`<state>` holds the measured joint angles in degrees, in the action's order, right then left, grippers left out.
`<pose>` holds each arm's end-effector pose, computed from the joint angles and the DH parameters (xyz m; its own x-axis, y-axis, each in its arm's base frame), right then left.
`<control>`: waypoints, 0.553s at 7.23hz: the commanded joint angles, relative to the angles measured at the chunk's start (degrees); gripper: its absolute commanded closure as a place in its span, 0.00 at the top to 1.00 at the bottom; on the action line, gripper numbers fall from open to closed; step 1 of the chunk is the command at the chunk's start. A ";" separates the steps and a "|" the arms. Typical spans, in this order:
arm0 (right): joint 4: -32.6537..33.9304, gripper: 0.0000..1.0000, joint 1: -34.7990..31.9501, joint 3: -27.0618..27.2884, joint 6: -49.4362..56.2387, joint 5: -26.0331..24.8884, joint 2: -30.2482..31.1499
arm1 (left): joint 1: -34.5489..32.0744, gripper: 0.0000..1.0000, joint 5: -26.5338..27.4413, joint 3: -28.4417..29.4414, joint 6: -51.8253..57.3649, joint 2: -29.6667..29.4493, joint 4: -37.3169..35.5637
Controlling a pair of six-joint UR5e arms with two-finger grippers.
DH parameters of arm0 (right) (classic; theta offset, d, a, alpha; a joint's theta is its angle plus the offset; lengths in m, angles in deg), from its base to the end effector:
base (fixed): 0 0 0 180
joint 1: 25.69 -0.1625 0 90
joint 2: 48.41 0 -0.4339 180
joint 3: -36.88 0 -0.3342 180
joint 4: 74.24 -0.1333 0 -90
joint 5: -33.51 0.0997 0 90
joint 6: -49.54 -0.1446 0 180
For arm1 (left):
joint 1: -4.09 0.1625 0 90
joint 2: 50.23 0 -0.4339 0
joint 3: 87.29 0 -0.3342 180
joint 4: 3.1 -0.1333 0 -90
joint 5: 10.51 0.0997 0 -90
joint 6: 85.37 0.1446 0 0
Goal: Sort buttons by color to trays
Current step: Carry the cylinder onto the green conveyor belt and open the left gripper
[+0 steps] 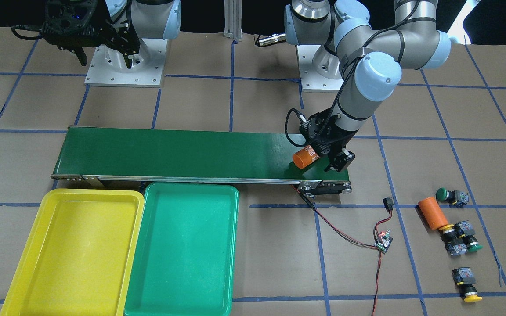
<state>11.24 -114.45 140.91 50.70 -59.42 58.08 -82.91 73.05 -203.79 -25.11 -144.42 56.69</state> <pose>0.1193 -0.3078 0.4450 -0.9987 -0.0005 0.0503 0.0014 0.9993 0.0370 -0.1275 -0.4248 0.2801 -0.5377 0.8408 0.0629 0.8356 0.5413 -0.0932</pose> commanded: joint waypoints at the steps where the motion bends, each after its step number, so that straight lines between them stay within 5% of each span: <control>1: -0.49 1.00 3.40 -0.05 0.16 -0.15 0.03 | 9.49 1.00 0.55 7.83 -2.06 -2.56 0.94; 4: 0.30 1.00 7.10 0.03 0.95 -0.77 -0.40 | 22.80 1.00 0.28 13.20 -12.04 -11.59 1.12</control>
<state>11.49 -108.35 140.63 51.76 -60.37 58.08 -65.03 73.17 -193.47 -31.86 -151.64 57.81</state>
